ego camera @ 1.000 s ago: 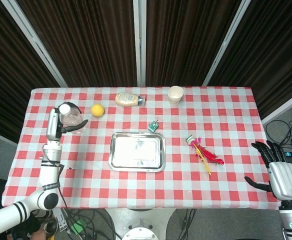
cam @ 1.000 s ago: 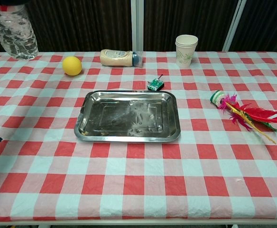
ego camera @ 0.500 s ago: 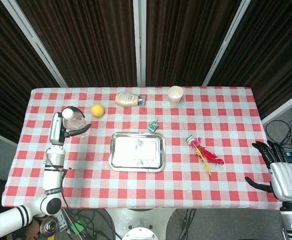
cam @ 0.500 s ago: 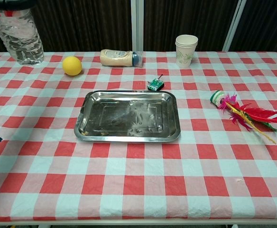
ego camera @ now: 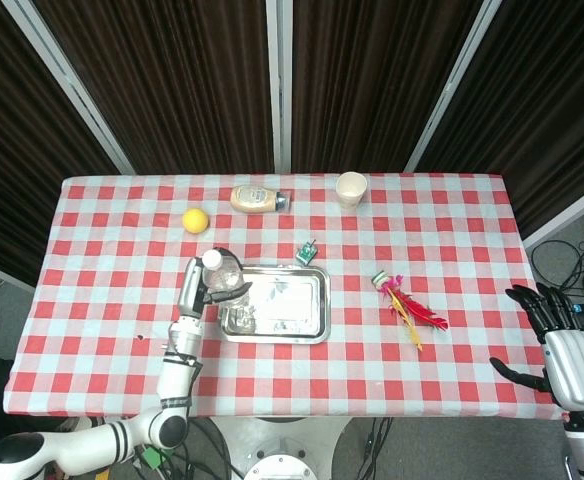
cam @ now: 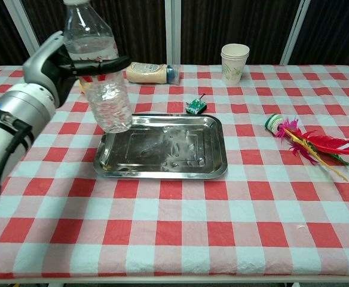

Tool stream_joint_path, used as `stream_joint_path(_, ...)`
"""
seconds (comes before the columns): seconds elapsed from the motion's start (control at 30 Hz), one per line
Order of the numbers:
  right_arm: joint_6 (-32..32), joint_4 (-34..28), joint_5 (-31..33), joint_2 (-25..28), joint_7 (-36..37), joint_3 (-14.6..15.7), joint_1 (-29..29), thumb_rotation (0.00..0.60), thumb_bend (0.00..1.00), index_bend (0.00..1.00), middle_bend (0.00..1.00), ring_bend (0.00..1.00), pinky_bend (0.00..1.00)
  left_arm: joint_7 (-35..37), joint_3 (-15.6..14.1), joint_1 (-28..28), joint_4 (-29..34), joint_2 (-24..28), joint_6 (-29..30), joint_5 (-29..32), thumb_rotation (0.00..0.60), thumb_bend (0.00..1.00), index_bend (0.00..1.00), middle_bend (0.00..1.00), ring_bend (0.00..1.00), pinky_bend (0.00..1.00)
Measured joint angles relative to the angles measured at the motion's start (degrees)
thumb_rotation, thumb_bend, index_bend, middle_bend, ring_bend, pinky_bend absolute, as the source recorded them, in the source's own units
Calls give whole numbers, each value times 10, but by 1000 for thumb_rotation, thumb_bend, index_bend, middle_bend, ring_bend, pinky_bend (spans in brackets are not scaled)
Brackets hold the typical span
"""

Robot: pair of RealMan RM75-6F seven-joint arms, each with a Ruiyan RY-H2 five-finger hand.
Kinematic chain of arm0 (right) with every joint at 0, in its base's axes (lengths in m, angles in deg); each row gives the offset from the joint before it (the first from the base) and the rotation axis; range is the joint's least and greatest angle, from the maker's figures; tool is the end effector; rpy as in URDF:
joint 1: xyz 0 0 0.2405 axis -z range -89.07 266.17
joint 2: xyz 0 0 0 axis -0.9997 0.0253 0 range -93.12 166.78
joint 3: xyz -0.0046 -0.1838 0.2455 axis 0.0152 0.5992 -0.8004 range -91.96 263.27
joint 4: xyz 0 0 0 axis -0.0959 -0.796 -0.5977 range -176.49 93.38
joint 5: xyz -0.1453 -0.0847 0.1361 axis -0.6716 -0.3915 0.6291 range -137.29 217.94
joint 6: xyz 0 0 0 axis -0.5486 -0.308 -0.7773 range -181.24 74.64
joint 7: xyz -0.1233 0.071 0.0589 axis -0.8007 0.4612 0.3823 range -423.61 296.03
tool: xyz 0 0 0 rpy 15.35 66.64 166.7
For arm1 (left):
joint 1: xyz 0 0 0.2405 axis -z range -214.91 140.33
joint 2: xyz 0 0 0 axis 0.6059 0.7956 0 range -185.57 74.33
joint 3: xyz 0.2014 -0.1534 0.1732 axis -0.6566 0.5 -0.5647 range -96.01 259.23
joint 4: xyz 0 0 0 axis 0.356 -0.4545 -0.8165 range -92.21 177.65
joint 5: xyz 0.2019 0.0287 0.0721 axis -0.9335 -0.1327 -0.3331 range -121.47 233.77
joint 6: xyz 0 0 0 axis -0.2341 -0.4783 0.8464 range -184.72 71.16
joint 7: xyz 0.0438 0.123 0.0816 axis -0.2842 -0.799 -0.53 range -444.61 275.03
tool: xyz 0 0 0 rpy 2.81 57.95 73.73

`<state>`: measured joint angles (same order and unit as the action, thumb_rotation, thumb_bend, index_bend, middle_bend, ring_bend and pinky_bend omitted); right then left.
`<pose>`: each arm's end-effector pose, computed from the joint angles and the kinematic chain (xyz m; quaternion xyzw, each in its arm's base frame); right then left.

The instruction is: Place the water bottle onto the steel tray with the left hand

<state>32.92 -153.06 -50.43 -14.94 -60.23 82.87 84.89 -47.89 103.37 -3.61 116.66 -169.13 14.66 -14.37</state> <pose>-0.2883 -0.1825 0.2188 0.5812 -0.4204 0.4562 0.5267 -0.1477 0.3596 -0.0887 -0.2923 -0.6587 -0.6712 0.1738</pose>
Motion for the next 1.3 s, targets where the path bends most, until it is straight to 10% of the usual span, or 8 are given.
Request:
stream_joint_path(0.6, -22, 10, 34, 1, 14, -9, -10, 600, 57, 133, 127, 0, 6, 90, 20, 59, -276, -157, 17, -29, 600, 205, 568, 621, 488, 545)
stream_joint_path(1.3, -25, 10, 44, 3, 18, -13, -12, 600, 57, 134, 128, 0, 6, 137, 6, 61, -299, -164, 47, -35, 600, 53, 252, 344, 313, 396)
